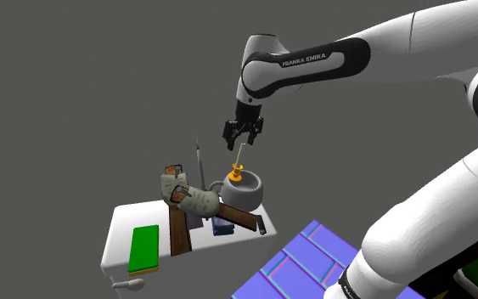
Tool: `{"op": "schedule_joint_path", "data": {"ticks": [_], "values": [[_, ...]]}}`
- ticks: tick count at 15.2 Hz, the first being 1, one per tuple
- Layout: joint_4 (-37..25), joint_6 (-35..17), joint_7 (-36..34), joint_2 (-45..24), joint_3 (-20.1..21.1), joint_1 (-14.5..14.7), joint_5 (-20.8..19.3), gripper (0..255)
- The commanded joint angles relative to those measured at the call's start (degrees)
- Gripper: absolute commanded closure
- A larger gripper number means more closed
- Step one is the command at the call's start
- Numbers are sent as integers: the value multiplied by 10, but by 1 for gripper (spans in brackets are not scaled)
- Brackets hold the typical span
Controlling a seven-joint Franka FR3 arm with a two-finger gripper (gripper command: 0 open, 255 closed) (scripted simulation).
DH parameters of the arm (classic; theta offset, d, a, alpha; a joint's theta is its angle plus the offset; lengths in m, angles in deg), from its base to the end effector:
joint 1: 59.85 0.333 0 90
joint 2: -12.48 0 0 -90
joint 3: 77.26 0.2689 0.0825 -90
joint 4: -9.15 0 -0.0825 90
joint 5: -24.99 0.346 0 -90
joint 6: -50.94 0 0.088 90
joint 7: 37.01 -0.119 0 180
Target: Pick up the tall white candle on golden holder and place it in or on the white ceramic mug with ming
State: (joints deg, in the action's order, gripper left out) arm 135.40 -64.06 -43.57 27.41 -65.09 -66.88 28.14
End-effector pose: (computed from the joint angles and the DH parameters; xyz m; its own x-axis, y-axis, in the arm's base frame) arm 0.4565 0.0481 0.4492 0.9969 -0.0519 0.0592 -0.0518 -0.9987 -0.0036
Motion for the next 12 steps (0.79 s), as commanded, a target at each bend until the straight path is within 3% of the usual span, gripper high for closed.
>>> {"op": "schedule_joint_path", "data": {"ticks": [1, 5, 12], "values": [[-13, 24, 7, -22, -6, -5, 0, 0], [-76, 97, 8, -11, -7, -8, 0, 0], [-76, 97, 8, -11, -5, -10, 1, 0]]}}
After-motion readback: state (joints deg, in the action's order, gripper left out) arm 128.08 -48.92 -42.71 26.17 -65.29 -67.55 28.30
